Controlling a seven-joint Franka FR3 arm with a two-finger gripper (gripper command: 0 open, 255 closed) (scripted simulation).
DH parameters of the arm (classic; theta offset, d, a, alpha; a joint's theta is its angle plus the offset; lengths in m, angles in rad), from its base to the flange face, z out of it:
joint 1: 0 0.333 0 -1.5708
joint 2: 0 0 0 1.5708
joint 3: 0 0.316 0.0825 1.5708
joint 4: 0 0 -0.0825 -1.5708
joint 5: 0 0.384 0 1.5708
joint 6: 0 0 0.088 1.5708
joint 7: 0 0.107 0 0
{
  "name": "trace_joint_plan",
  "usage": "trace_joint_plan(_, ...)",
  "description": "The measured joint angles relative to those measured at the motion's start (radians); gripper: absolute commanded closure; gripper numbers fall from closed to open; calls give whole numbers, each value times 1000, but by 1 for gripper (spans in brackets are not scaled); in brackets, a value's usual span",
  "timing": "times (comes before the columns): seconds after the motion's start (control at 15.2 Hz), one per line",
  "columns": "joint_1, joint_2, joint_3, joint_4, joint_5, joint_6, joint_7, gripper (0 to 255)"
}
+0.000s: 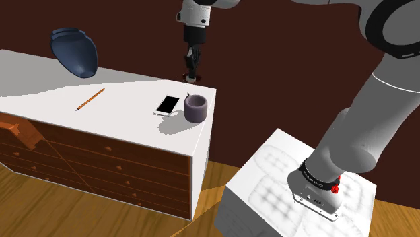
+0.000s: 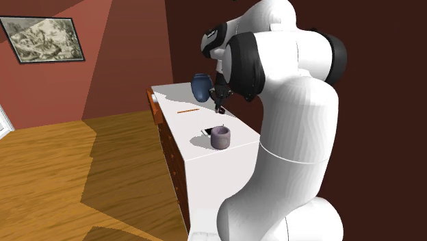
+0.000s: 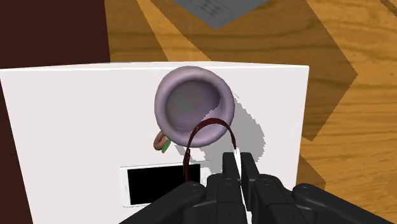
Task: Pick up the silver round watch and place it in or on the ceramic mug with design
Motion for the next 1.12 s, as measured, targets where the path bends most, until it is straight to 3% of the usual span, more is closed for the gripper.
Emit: trace_joint_plan(1.12,1,19,0,-192,9,206,-41,255)
